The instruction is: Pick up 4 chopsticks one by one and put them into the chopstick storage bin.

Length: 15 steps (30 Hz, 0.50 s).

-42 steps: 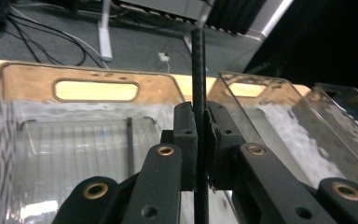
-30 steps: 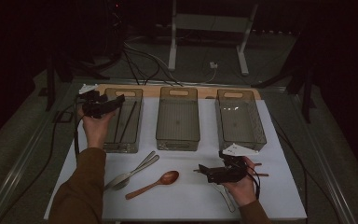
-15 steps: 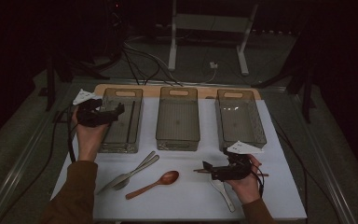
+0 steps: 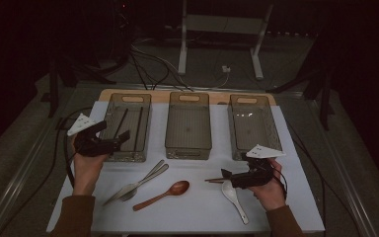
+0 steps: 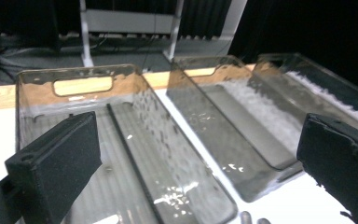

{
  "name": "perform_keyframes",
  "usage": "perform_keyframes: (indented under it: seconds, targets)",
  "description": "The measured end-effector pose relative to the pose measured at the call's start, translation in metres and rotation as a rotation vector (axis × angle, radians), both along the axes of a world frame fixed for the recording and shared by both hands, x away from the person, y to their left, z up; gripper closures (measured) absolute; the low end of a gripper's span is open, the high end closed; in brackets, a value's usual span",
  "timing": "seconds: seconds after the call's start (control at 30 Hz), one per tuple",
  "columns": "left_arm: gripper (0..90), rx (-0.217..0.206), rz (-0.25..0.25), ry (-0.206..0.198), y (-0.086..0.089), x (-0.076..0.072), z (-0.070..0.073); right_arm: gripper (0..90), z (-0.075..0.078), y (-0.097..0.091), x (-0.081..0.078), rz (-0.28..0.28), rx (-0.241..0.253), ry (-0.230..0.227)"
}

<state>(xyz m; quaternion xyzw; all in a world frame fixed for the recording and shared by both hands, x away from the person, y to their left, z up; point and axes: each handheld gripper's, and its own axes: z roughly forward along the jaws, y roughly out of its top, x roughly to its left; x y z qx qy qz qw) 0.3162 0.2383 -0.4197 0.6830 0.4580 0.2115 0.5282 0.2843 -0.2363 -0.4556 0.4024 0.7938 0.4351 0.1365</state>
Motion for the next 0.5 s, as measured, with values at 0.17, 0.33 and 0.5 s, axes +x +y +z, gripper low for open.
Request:
perform_keyframes:
  seconds: [0.17, 0.33, 0.5]
  targets:
    - [0.6, -0.009, -0.004, -0.026, -0.001, -0.023, -0.004, 1.1, -0.003, -0.004, 0.003, 0.017, 0.016, 0.010]
    - [0.6, -0.016, 0.009, -0.043, 0.004, -0.042, -0.006, 1.1, -0.003, -0.010, 0.005, 0.016, 0.027, 0.023]
    - [0.6, 0.015, 0.017, -0.043, 0.007, -0.057, -0.013, 1.2, -0.002, -0.017, 0.006, 0.007, 0.026, 0.030]
